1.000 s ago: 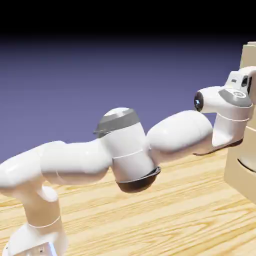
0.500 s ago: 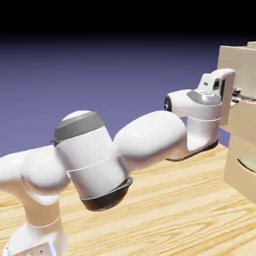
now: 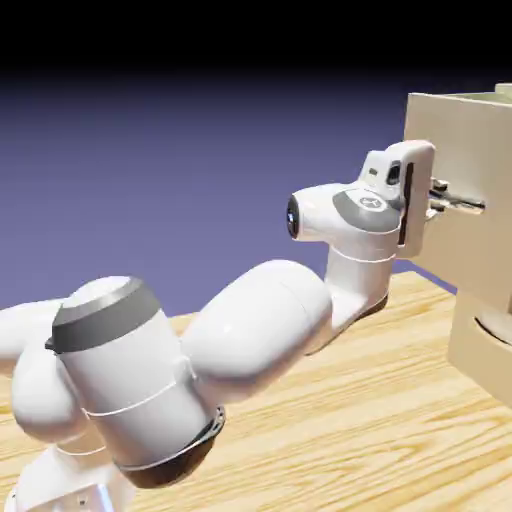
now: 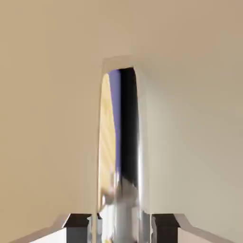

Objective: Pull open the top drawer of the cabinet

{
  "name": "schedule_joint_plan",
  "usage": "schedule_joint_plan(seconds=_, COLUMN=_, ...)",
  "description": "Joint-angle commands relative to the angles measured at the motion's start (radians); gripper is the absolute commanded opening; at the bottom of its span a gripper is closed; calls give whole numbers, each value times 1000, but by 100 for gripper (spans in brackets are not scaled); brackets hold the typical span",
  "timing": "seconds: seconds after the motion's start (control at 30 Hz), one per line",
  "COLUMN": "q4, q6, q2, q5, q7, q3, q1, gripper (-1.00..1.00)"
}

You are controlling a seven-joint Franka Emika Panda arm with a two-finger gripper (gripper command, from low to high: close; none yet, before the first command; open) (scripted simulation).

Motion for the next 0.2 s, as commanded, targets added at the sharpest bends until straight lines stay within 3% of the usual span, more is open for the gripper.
schedule_joint_plan(seconds=0.0, q4=-35, q6=-2, q2=1, q5=4, q7=6, q3=16, q1=-35, gripper=-100)
schedule_joint_plan(seconds=0.03, q4=-67, q6=-4, q2=5, q5=9, q7=8, q3=31, q1=-68, gripper=-100)
schedule_joint_plan(seconds=0.07, q4=-67, q6=-4, q2=5, q5=9, q7=8, q3=31, q1=-68, gripper=100)
schedule_joint_plan(seconds=0.17, q4=-134, q6=-2, q2=16, q5=23, q7=10, q3=66, q1=-140, gripper=100)
